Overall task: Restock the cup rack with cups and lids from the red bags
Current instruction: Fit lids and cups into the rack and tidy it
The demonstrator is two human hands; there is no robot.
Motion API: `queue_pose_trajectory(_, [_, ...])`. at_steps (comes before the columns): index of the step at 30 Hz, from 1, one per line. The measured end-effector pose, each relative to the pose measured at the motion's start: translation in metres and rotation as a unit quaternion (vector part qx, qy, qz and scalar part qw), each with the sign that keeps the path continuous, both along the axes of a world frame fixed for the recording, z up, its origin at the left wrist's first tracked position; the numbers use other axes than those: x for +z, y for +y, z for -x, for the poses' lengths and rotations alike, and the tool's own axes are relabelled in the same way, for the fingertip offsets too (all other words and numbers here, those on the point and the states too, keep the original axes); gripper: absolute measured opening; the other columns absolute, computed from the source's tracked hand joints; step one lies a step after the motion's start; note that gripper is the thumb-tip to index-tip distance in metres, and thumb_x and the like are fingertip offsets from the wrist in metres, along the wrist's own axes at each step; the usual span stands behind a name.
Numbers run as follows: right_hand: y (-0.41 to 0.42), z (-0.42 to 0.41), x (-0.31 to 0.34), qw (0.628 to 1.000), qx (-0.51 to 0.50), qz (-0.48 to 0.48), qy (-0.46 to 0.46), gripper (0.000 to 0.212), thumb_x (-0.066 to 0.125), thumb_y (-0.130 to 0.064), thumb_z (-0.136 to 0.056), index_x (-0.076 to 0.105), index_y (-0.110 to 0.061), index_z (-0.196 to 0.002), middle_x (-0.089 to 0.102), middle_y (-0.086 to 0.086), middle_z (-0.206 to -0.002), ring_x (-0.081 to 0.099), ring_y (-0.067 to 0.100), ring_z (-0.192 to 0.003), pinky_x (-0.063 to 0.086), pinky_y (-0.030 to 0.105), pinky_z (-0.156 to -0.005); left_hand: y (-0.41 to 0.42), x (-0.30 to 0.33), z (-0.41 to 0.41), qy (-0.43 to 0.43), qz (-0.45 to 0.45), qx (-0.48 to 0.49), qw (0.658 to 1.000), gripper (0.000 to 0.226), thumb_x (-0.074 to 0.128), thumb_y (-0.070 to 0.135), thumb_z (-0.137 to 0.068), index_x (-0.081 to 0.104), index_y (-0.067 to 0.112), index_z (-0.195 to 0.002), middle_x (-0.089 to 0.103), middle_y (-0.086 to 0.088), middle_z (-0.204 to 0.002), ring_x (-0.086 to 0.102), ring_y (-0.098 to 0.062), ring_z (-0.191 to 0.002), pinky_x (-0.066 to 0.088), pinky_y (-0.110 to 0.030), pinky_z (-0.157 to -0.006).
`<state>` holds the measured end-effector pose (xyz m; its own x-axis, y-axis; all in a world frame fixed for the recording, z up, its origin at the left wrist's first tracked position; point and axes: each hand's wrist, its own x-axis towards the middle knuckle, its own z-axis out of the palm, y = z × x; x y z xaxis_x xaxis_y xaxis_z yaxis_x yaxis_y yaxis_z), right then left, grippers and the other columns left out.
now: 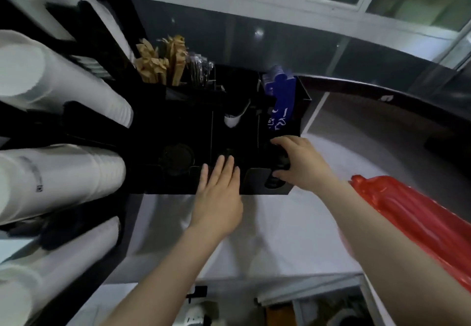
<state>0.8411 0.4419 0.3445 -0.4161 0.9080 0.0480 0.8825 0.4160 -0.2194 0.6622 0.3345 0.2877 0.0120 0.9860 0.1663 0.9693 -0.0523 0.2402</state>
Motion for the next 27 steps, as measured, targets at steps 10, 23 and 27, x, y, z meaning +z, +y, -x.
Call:
queue_pose_trajectory(10, [0.036,0.008,-0.008,0.975,0.069,-0.025,-0.21,0.109,0.076,-0.06,-0.06,0.027,-0.02,-0.148,0.037,0.006,-0.139,0.032,0.03,-0.127,0.031,0.041,-0.105,0.008,-0.011,-0.007,0.089,0.065,0.049,0.993,0.075,0.049,0.02,-0.087,0.009,0.022,-0.151,0.006,-0.001,-0.16,-0.024,-0.028,-0.142,-0.031,-0.053,-0.1])
queue_pose_trajectory(23, [0.034,-0.012,0.002,0.993,0.107,-0.022,-0.032,0.097,0.086,-0.032,-0.057,0.032,-0.019,-0.136,0.045,0.007,-0.134,0.047,0.03,-0.115,0.044,0.036,-0.089,0.008,0.006,-0.012,0.013,0.014,0.083,0.996,0.063,0.047,0.022,-0.091,0.024,0.02,-0.149,0.013,0.0,-0.16,-0.006,-0.022,-0.147,-0.011,-0.045,-0.114])
queue_pose_trajectory(27, [0.034,-0.022,0.009,0.993,0.084,0.029,0.083,0.1,0.087,-0.027,-0.059,0.029,-0.022,-0.139,0.038,0.004,-0.141,0.047,0.024,-0.119,0.042,0.028,-0.09,0.028,0.017,-0.011,0.064,0.047,0.046,0.996,0.064,0.043,0.014,-0.09,0.021,0.016,-0.15,0.015,-0.003,-0.159,0.0,-0.019,-0.147,-0.01,-0.044,-0.115])
